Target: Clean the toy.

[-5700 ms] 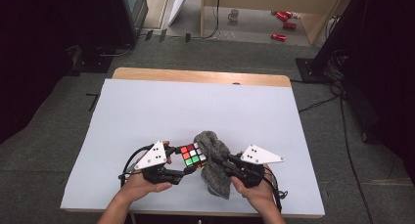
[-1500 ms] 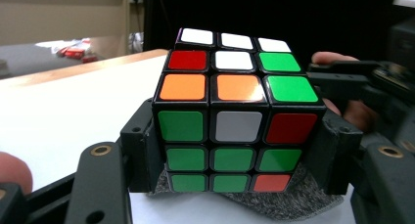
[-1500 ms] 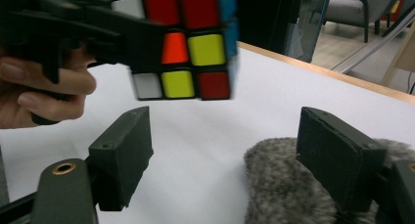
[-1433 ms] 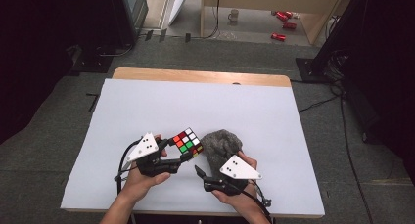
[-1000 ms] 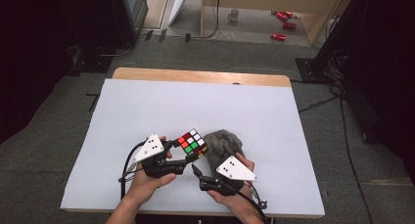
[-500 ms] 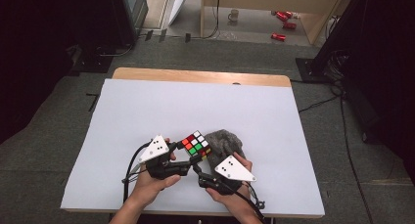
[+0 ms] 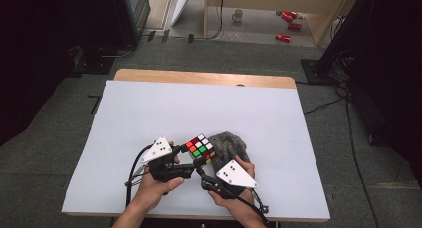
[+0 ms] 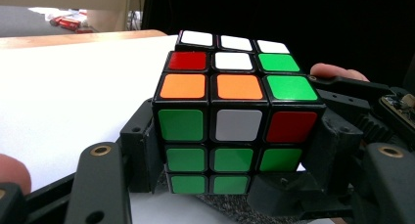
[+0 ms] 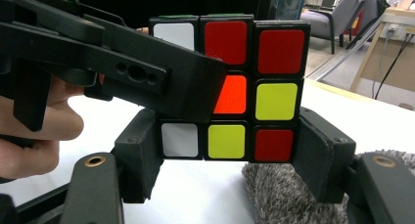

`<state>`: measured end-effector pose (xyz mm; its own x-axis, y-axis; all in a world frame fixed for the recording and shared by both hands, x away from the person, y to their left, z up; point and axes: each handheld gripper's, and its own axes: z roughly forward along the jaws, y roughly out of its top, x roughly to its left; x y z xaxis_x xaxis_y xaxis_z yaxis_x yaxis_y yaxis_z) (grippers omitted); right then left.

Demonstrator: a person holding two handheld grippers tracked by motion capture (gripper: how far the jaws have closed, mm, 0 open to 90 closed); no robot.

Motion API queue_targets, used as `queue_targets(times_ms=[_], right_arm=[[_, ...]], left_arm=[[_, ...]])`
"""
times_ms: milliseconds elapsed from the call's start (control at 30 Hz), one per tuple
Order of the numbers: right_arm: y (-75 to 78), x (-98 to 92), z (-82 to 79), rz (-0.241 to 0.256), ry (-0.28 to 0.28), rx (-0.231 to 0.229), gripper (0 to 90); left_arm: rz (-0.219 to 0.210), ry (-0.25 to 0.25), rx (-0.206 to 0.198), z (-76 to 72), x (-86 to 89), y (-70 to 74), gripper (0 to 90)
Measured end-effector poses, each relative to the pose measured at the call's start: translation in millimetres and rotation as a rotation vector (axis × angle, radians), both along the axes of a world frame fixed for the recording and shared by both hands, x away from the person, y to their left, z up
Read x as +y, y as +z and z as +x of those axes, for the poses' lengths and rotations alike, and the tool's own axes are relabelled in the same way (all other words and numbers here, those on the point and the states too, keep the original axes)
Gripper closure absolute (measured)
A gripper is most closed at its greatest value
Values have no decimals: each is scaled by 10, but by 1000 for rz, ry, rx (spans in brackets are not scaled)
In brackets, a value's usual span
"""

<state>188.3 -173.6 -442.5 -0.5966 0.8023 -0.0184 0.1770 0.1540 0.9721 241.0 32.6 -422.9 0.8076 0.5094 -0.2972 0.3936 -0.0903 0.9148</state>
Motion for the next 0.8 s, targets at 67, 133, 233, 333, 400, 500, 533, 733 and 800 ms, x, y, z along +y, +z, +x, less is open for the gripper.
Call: queue_targets(times_ms=[67,133,233,333,400,500,533,733,800], right_arm=[[3,-2,-7,-4,-1,-9,346],[6,-6,-7,-1,2,-10,347],[12,-12,-13,3,5,-8,349],[15,-18,-15,5,16,-3,349],[1,-13,-13,3,14,9,349],[-11,-5,-12,-4,15,11,348],[-20,11,-15,-14,15,16,348],[-24,30,-21,-22,9,9,347],[-24,30,-22,-21,9,8,347]], left_arm=[[-9,-5,5,2,3,2,345],[-16,-5,10,5,3,2,344],[-31,-11,19,11,9,1,338],[-48,-13,21,16,27,10,322],[-54,1,20,24,47,19,307],[-55,0,21,27,59,22,309],[-57,12,14,22,63,28,320],[-48,18,9,9,60,37,348],[-48,20,12,8,56,38,348]])
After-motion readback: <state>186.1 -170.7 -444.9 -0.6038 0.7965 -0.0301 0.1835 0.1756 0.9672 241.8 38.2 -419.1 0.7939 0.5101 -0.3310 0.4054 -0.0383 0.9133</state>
